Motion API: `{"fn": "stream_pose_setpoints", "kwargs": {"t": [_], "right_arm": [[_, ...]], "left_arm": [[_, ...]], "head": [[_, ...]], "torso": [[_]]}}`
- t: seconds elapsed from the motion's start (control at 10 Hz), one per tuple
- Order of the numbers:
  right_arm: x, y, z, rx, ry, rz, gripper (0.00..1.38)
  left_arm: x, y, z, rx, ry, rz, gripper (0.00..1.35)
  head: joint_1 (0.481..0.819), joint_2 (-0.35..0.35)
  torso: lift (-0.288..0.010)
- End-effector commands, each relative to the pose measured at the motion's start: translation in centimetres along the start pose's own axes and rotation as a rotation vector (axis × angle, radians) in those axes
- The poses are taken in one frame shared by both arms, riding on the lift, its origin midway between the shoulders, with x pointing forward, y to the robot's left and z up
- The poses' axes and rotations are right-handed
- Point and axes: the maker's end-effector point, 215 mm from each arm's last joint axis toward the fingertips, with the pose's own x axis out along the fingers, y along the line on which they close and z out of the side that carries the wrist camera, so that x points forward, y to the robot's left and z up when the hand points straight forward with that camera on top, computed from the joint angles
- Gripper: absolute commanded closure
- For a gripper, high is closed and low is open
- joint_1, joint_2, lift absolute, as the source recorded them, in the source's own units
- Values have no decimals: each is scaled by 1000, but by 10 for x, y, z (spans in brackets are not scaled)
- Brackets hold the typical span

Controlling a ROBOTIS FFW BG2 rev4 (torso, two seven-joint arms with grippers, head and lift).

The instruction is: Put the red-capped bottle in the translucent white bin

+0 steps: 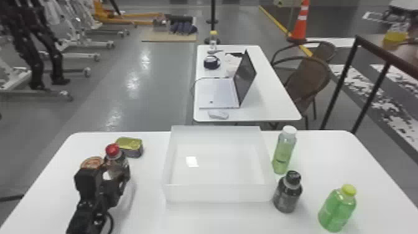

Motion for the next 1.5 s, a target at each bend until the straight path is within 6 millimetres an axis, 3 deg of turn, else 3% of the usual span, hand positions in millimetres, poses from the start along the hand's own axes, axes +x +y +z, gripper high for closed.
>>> {"fn": "stream_pose_setpoints", "kwargs": {"t": [0.0, 0.2, 0.3, 0.5, 0.7, 1.0, 1.2, 1.4], "right_arm": [[-1, 0, 0, 1, 1, -1, 203], [0, 1, 0, 3, 1, -1, 203], [-1, 1, -1, 3, 2, -1, 203], [0, 0, -2, 2, 4, -1, 203], [0, 0, -4, 1, 7, -1, 203], [0, 1, -5, 3, 8, -2, 203], [1, 0, -4, 2, 7, -2, 203], [1, 1, -6, 6, 10, -4, 203]], "left_arm": [[-10, -10, 41, -5, -79, 3, 800], [-14, -34, 118, -51, -215, -27, 800], [-15, -55, 145, -110, -270, -68, 799], [-11, -107, 163, -218, -280, -185, 799], [-4, -157, 165, -250, -243, -325, 799], [7, -241, 134, -229, -138, -591, 799], [8, -269, 97, -177, -45, -677, 799], [7, -272, 70, -150, 13, -686, 799]], "head": [[549, 0], [549, 0], [549, 0], [549, 0], [549, 0], [549, 0], [549, 0], [549, 0]], "torso": [[-100], [-100], [-100], [-100], [-100], [-100], [-100], [-100]]}}
